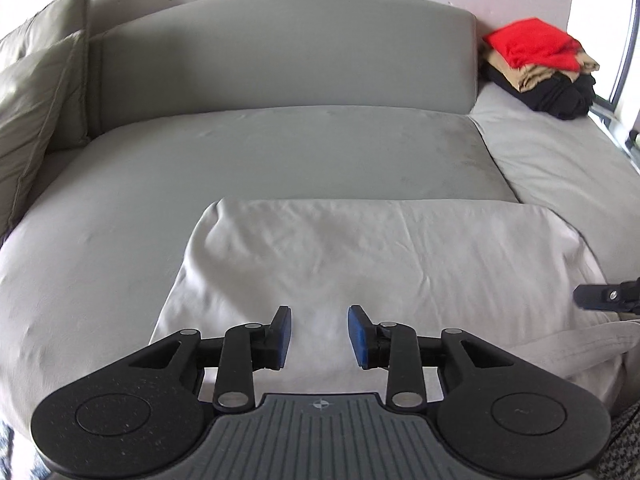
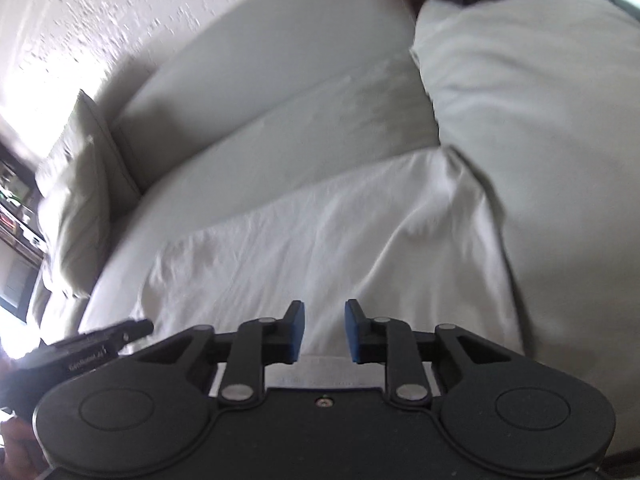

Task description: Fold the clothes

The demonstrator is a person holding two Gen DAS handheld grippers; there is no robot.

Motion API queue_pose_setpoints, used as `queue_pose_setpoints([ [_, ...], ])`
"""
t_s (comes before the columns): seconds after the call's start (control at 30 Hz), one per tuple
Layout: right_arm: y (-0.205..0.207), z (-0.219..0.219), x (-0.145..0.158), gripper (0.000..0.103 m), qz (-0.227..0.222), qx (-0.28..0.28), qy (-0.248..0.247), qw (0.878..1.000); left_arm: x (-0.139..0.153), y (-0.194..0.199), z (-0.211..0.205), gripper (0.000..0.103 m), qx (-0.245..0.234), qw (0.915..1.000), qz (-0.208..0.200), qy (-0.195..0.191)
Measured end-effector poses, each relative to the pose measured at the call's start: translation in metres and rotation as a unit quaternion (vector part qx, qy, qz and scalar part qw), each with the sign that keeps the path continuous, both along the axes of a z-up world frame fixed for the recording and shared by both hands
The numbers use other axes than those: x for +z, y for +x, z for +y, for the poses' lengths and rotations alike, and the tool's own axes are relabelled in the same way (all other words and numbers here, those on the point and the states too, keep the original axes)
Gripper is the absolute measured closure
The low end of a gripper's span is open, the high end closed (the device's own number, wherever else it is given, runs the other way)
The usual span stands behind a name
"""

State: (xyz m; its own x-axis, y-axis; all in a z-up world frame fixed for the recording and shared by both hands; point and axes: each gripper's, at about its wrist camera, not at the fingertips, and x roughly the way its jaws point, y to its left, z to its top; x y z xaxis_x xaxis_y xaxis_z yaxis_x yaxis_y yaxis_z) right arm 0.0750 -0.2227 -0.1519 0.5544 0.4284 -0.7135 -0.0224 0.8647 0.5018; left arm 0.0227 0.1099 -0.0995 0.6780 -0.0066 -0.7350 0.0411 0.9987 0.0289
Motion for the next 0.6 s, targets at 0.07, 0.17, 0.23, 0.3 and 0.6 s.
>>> queue_pose_setpoints([
  [0.07,0.004,0.001,-0.003,0.081,0.006,-0.003,-0.001,1.000,-0.006,0.006,-0.004,0.074,-0.006,1.0000,0.000,0.006],
  [0.17,0.006,-0.002,-0.010,0.087,0.032,-0.006,-0.004,0.999,-0.022,0.014,-0.009,0.078,-0.021,0.9986,0.043,0.023],
  [0.23,0.005,-0.005,-0.015,0.088,0.053,-0.003,-0.002,0.999,-0.027,0.007,-0.014,0.079,-0.053,0.9960,0.059,0.041],
  [0.3,0.002,-0.008,-0.018,0.088,0.077,0.014,0.005,0.997,-0.026,-0.009,-0.015,0.086,-0.094,0.9914,0.075,0.051],
  [0.6,-0.073,-0.040,-0.007,0.076,0.126,0.150,0.105,0.975,0.007,-0.111,0.048,0.078,-0.185,0.9785,0.085,-0.032],
])
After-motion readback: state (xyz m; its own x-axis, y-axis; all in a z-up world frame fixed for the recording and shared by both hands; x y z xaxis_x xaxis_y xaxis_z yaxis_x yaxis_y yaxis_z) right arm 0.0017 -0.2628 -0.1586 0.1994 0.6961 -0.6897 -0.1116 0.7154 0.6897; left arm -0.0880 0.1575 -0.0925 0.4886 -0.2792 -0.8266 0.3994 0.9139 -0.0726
